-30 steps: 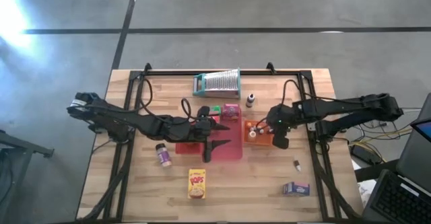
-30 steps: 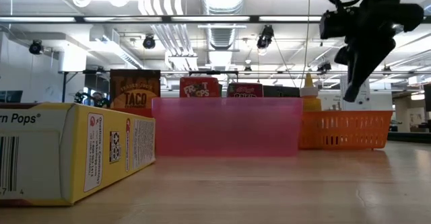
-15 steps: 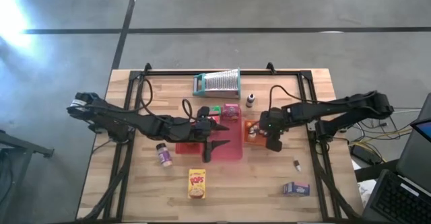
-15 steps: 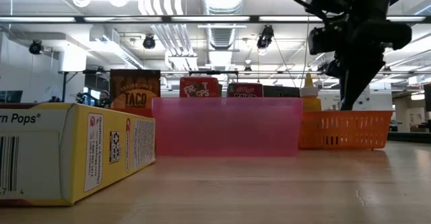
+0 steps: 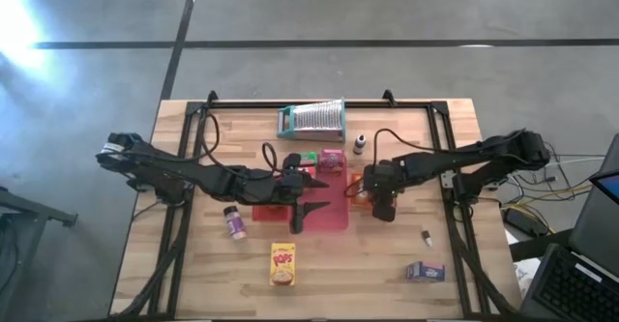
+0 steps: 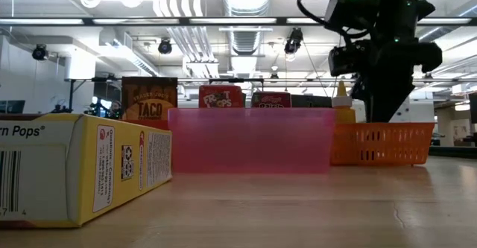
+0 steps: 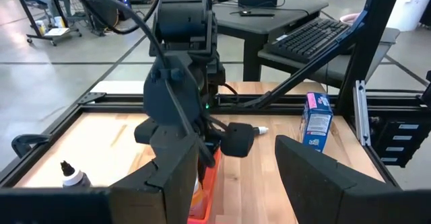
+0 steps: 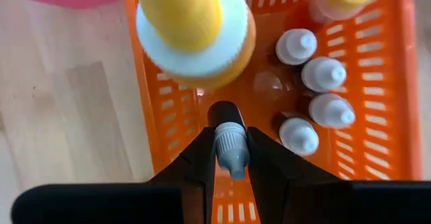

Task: Pick & Place Kitchen Items
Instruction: Put the small red food coloring bottle into the orange bin

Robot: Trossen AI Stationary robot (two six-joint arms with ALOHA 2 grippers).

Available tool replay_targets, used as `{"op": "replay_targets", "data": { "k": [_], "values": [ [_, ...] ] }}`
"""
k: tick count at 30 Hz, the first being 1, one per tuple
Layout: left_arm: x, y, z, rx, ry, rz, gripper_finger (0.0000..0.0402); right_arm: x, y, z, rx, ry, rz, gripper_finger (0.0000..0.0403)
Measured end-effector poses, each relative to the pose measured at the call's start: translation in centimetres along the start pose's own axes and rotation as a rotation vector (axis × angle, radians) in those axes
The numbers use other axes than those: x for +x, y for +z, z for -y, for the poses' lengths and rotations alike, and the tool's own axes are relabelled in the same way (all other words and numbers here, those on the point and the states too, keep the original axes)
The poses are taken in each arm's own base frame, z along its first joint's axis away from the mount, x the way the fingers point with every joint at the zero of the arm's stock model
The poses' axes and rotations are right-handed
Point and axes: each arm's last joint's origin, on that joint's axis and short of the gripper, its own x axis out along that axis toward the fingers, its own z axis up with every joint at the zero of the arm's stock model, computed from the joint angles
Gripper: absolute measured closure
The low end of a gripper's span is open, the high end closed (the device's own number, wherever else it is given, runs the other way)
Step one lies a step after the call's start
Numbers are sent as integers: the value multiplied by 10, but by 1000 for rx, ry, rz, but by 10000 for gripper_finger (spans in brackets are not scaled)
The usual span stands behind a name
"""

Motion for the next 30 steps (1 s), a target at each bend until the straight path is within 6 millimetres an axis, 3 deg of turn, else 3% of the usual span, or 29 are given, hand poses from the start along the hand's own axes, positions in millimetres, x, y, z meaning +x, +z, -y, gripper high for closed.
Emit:
{"op": "replay_targets", "data": {
  "k": [15, 30],
  "values": [
    [0, -2, 0, 8, 1, -24, 197, 17, 5, 0, -10, -15, -21, 341],
    [0, -2, 0, 8, 1, -24, 197, 19, 5, 0, -13, -18, -26, 305]
  ]
}}
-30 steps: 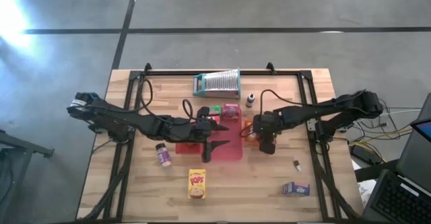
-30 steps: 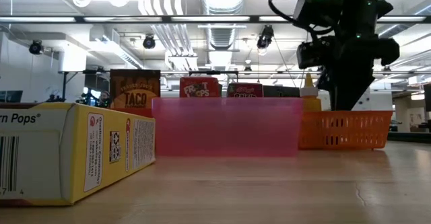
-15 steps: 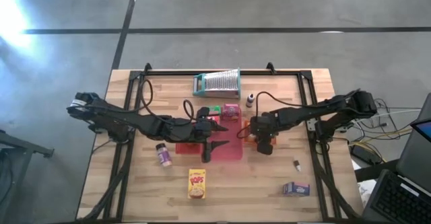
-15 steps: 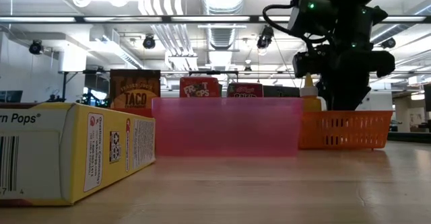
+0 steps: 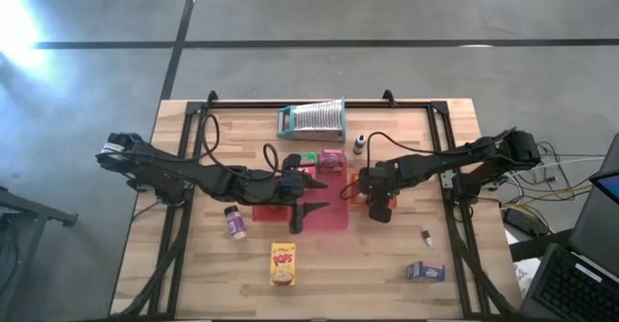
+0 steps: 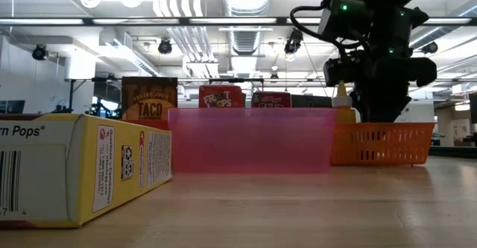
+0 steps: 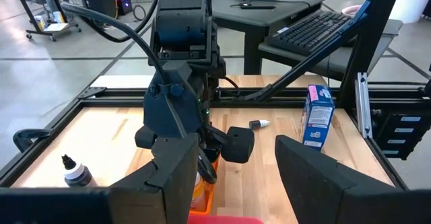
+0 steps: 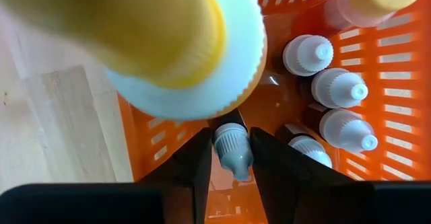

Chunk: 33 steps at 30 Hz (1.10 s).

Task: Pick & Place Kitchen Items
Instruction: Put the small red food coloring bottle into the orange bin, then put the blue cereal box into the pink bin

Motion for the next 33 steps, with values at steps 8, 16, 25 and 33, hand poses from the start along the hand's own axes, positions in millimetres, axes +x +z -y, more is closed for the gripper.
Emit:
{"op": "replay_targets", "data": {
  "k": [8, 16, 25, 33],
  "values": [
    [0, 0, 0, 0, 0, -1, 197, 0, 0, 0, -4, 0, 0, 267],
    [0, -1, 0, 3, 0, -9, 197, -14, 8, -3, -11, 0, -3, 249],
    [-23, 9, -7, -4, -1, 15, 197, -72, 5, -2, -50, 9, 43, 285],
    [-51, -3, -23, 31, 118, 141, 197, -126, -2, 17, -6, -50, 292, 302]
  ]
}}
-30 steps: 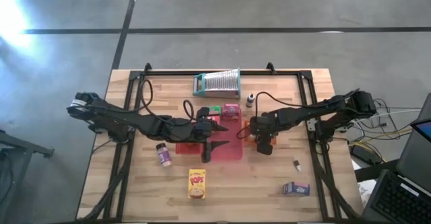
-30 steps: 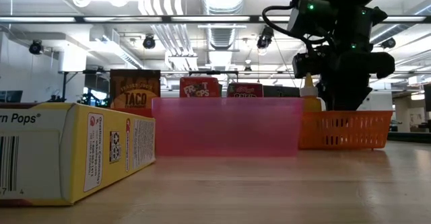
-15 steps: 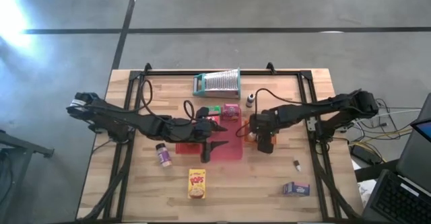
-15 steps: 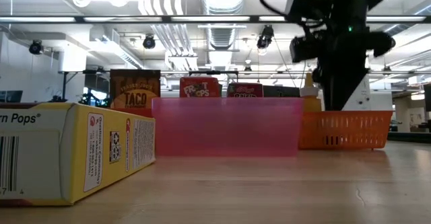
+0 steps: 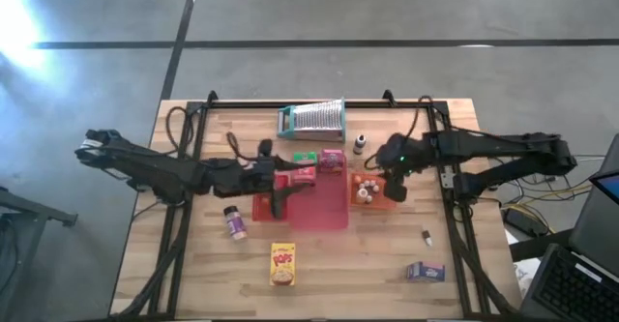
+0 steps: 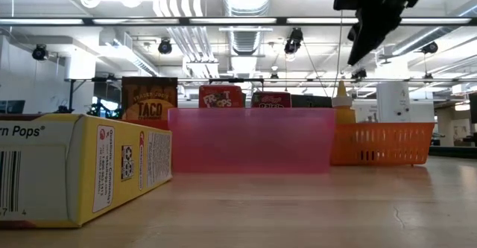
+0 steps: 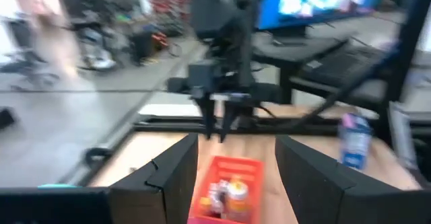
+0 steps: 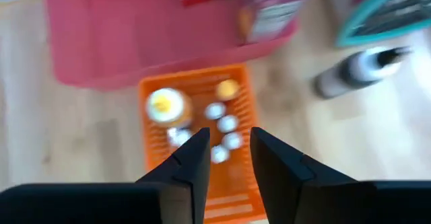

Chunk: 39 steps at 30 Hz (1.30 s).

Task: Pick & Place Kitchen Items
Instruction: Put the blue cereal box into the pink bin

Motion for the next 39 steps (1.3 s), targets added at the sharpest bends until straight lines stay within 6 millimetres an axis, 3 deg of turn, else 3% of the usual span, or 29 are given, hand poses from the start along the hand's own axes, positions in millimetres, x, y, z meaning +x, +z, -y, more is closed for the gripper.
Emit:
{"op": "replay_targets", "data": {
  "k": [8, 19, 27, 34, 39],
  "values": [
    [-30, -31, -27, -52, 220, 73, 197, -12, 11, 24, -19, -80, 60, 319],
    [-66, -58, -43, 88, 243, 54, 197, -30, 39, 38, -6, -140, 184, 332],
    [-78, -74, -53, 121, 275, 41, 197, -14, 54, 59, 80, -187, 72, 286],
    [-91, -69, -60, 168, 305, 62, 197, 6, 73, 80, 92, -210, -9, 242],
    [-102, -67, -64, 145, 311, 67, 197, 6, 85, 82, 66, -205, -38, 224]
  ]
}}
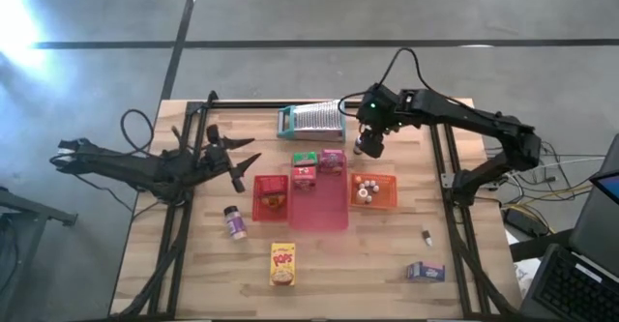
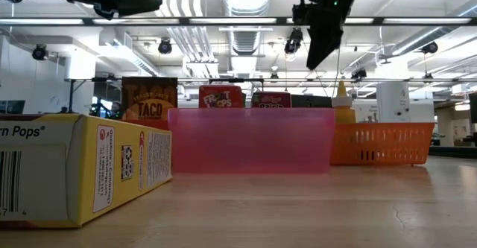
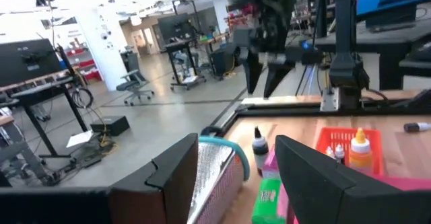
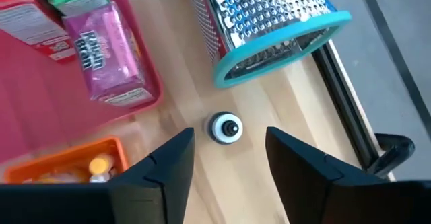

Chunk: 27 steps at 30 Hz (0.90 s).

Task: Pick & Place Kitchen Items
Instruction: Put the blue cereal box into the pink bin

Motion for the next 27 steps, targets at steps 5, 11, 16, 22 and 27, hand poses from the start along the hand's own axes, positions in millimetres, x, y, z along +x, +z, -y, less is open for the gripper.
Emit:
{"op": "replay_targets", "data": {
  "k": [5, 11, 16, 22, 27],
  "values": [
    [-3, -1, -3, 22, 27, 2, 197, -19, -1, -5, 36, 7, -2, 224],
    [-3, -3, -3, 70, 38, -7, 197, -50, -27, -13, 227, 14, -65, 255],
    [-3, -3, -3, 82, 41, -8, 197, -77, -43, -35, 287, 8, -28, 287],
    [-3, 0, -4, 58, 50, 21, 197, -97, -62, -63, 277, 2, -12, 323],
    [-3, 2, -4, 20, 55, 40, 197, -106, -71, -92, 150, 90, -9, 348]
  ]
}}
